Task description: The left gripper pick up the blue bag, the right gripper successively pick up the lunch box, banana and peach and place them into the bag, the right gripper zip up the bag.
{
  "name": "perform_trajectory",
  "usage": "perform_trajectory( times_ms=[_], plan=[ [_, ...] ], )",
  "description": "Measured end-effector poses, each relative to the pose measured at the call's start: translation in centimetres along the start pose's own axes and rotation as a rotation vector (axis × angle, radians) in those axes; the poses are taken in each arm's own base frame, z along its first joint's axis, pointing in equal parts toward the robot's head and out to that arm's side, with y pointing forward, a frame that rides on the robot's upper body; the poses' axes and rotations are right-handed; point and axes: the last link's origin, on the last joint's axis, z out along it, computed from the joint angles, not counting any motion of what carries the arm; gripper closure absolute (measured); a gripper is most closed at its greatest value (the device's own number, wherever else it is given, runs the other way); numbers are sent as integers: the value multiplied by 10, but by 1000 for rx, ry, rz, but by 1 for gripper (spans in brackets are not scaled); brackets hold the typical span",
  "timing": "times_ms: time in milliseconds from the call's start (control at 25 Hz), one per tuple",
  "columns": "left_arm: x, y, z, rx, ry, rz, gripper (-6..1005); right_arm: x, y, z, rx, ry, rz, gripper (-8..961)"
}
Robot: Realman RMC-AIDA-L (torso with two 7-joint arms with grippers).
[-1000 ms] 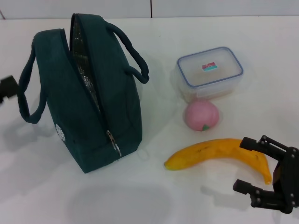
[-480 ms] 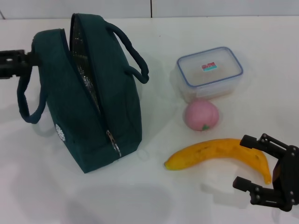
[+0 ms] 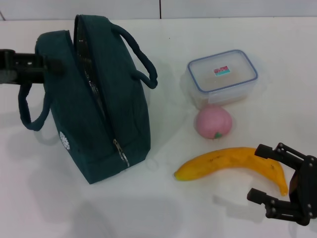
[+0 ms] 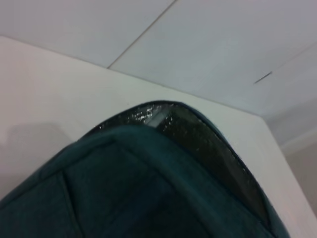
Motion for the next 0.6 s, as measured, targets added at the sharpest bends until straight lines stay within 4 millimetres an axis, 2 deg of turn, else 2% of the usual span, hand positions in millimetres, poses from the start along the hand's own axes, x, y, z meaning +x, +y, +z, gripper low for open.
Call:
perform_trajectory(
  times_ms=[240, 560, 600],
  plan=[
    [3, 2, 14, 30, -39, 6, 199, 0, 0, 0, 1, 1, 1, 85],
    [5, 4, 20, 62, -72, 25, 222, 0, 0, -1, 7, 0, 3, 85],
    [5, 4, 20, 63, -75, 29, 256, 0, 0, -1, 9, -2, 2, 85]
  ],
)
